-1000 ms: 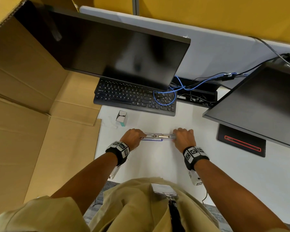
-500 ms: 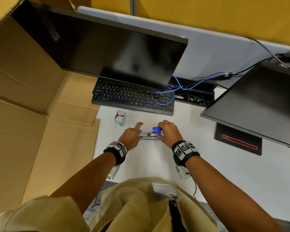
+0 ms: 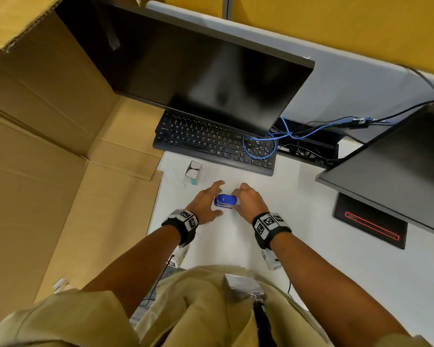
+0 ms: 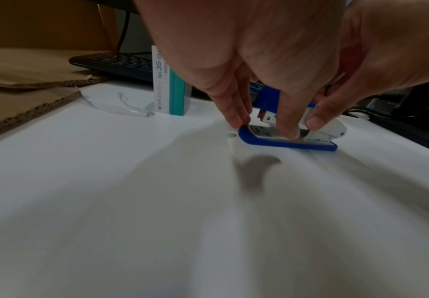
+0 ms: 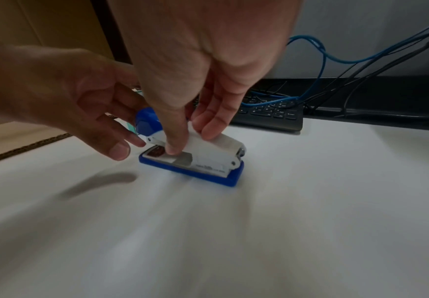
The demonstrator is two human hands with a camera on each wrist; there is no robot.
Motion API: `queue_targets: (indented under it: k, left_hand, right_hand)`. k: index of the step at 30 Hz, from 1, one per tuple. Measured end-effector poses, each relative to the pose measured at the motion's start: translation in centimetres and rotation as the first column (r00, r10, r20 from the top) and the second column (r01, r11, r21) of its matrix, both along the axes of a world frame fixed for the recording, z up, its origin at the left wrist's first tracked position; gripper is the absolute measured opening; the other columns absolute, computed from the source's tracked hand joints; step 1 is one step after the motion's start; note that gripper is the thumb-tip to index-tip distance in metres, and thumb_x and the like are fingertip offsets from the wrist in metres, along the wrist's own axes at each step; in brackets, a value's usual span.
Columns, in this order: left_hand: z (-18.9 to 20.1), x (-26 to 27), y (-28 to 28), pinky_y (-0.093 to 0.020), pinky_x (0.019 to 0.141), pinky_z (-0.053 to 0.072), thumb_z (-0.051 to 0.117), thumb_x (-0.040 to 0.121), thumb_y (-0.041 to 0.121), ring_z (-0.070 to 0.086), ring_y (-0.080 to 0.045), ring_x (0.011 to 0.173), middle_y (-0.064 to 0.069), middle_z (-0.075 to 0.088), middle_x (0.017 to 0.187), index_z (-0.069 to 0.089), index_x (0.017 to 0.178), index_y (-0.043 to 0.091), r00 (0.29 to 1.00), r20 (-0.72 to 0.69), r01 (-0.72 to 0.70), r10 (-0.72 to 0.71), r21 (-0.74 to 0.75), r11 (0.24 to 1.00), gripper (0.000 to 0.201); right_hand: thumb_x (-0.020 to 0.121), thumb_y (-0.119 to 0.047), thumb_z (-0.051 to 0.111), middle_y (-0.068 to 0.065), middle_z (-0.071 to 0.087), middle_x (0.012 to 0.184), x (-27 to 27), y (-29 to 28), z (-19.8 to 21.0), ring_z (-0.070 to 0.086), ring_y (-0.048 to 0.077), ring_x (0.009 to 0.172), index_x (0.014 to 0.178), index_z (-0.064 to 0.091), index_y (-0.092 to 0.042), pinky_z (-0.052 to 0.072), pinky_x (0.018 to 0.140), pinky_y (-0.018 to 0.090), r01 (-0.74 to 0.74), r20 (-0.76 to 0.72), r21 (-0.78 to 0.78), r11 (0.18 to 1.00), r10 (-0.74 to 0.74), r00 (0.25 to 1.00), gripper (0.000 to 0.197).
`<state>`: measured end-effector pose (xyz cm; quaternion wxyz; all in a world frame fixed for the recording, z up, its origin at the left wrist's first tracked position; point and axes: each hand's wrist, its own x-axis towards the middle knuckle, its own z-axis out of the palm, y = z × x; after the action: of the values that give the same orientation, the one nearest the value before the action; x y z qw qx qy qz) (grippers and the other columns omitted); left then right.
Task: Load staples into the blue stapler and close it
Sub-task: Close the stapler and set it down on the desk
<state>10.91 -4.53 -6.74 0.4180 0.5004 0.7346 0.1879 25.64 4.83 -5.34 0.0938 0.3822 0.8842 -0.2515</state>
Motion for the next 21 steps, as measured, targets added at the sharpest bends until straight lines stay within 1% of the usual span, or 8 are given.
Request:
queue_targets:
  k: [4,7,10,12,14,16,18,21]
  left_hand:
    - [0.3,-0.3,-0.4,-0.042,0.101,0.050,0.073,0.077,0.011,0.052,-0.024,0.122,-0.006,0.040,0.146,0.025,0.146,0.022,0.997,-0.081,0.022,-0.012,0.128,0.992,0.085]
    - [0.6,-1.0,-0.5,-0.042,0.103,0.049,0.068,0.077,0.006,0.048,-0.027,0.128,-0.007,0.035,0.150,0.029,0.143,0.019,0.982,-0.187,0.051,-0.013,0.198,0.979,0.078]
    - [1.4,-1.8,-0.3,-0.043,0.111,0.041,0.063,0.077,0.004,0.042,-0.026,0.132,-0.008,0.042,0.146,0.037,0.138,0.017,0.941,-0.329,0.015,0.075,0.262,0.965,0.068]
    - [2.0,-2.4,0.0,-0.043,0.108,0.041,0.063,0.077,0.007,0.044,-0.028,0.130,-0.010,0.044,0.144,0.042,0.135,0.016,0.897,-0.414,-0.021,0.154,0.308,0.951,0.062]
    - [2.1,-3.2,0.3,-0.045,0.106,0.041,0.066,0.077,0.013,0.043,-0.031,0.129,-0.013,0.042,0.145,0.045,0.132,0.017,0.867,-0.448,-0.064,0.219,0.336,0.940,0.059]
    - [2.0,-4.2,0.7,-0.046,0.106,0.039,0.069,0.078,0.019,0.039,-0.033,0.133,-0.014,0.036,0.149,0.045,0.133,0.018,0.854,-0.451,-0.116,0.259,0.321,0.940,0.060]
    - [1.7,-4.9,1.2,-0.044,0.105,0.042,0.071,0.081,0.021,0.035,-0.032,0.137,-0.012,0.029,0.154,0.044,0.135,0.020,0.873,-0.408,-0.169,0.267,0.261,0.951,0.061]
    - [1.3,-5.6,1.7,-0.043,0.104,0.046,0.066,0.086,0.017,0.041,-0.031,0.135,-0.008,0.032,0.155,0.045,0.137,0.019,0.904,-0.353,-0.197,0.240,0.156,0.968,0.055]
  right_hand:
    - [0.084,-0.025,0.071,0.008,0.065,0.117,1.0,0.3,-0.1,0.058,0.029,0.108,0.121,0.061,-0.014,0.050,0.086,0.037,0.037,-0.023,0.015,0.999,-0.036,0.999,0.040]
    - [0.081,-0.030,0.075,0.006,0.067,0.117,1.5,0.5,-0.3,0.059,0.027,0.107,0.119,0.060,-0.015,0.051,0.087,0.036,0.042,-0.005,0.000,0.999,-0.042,0.999,0.044]
    - [0.080,-0.026,0.074,0.005,0.067,0.118,2.0,0.6,-0.7,0.060,0.027,0.108,0.122,0.059,-0.018,0.051,0.089,0.037,0.031,0.050,-0.023,0.999,-0.030,0.998,0.045]
    - [0.083,-0.020,0.069,0.006,0.066,0.117,2.4,0.6,-0.9,0.061,0.028,0.107,0.124,0.059,-0.019,0.050,0.088,0.037,0.037,0.073,-0.022,0.999,-0.035,0.997,0.041]
    - [0.085,-0.018,0.065,0.007,0.067,0.115,2.5,0.7,-1.1,0.062,0.029,0.105,0.122,0.061,-0.019,0.051,0.087,0.037,0.047,0.064,-0.017,0.999,-0.046,0.997,0.037]
    - [0.087,-0.016,0.064,0.008,0.067,0.113,2.4,0.9,-1.2,0.062,0.029,0.102,0.120,0.063,-0.018,0.051,0.085,0.037,0.057,0.051,-0.006,0.998,-0.056,0.997,0.033]
    - [0.088,-0.016,0.063,0.008,0.067,0.112,2.1,1.1,-1.2,0.062,0.029,0.102,0.120,0.063,-0.017,0.051,0.084,0.037,0.076,0.043,0.001,0.997,-0.076,0.996,0.033]
    - [0.087,-0.017,0.064,0.011,0.066,0.111,1.7,1.5,-1.3,0.062,0.031,0.103,0.122,0.062,-0.015,0.050,0.084,0.036,0.111,0.046,-0.001,0.994,-0.110,0.993,0.035]
